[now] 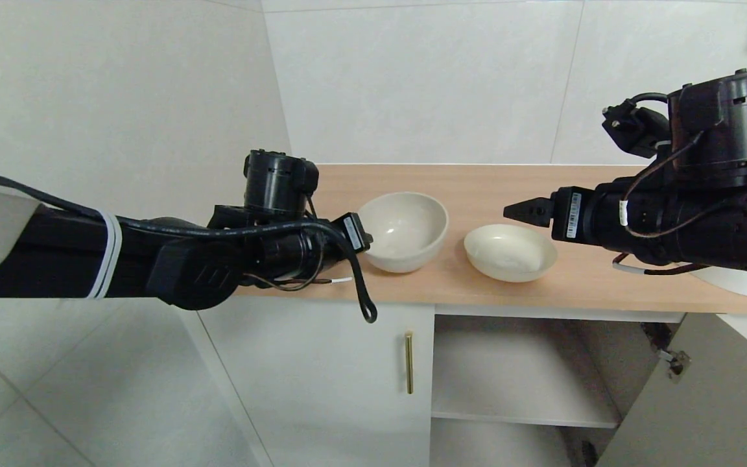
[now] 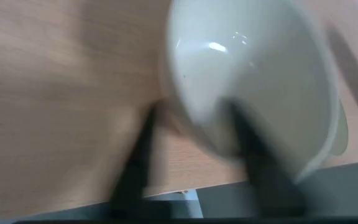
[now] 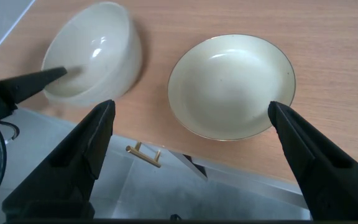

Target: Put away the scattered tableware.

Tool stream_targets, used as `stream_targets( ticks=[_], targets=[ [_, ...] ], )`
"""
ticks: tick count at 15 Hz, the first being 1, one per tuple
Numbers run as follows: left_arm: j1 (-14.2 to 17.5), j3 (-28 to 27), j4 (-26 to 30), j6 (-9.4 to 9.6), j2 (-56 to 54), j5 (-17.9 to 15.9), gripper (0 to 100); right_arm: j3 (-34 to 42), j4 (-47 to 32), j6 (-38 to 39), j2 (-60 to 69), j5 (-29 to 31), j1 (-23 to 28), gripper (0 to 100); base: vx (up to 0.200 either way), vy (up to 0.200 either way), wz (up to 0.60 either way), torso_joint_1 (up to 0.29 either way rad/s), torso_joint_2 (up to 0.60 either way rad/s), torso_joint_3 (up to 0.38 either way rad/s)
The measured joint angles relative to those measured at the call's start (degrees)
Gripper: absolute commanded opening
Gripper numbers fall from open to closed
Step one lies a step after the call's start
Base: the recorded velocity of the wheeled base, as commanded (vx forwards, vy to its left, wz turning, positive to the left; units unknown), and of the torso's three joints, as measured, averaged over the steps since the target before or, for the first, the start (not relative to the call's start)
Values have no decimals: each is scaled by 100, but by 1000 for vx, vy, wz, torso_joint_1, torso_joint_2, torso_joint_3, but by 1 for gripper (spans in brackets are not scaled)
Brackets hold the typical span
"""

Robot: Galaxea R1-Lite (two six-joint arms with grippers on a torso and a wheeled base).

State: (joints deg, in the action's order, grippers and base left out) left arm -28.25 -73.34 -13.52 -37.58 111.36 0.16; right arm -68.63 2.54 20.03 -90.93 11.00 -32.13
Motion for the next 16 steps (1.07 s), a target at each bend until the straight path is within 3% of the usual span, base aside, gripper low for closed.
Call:
stream_targets(
  ticks=[2,9,14,16],
  targets=[
    [-6,-26,-7,-117,-4,-13,0,0,0,-5,6,0,0,100,0,0,0,0,0,0],
    [-6,-12,6,-126,-76,-13,0,-90,-77,-6,-85,116,52,100,0,0,0,0,0,0],
    [-6,29,17,-123,-251,-38,0,-542,-174,-2,-948,1328,306,100,0,0,0,0,0,0],
    [-6,52,22,-123,-293,-40,0,-667,-121,-11,-1320,1503,406,100,0,0,0,0,0,0]
  ],
)
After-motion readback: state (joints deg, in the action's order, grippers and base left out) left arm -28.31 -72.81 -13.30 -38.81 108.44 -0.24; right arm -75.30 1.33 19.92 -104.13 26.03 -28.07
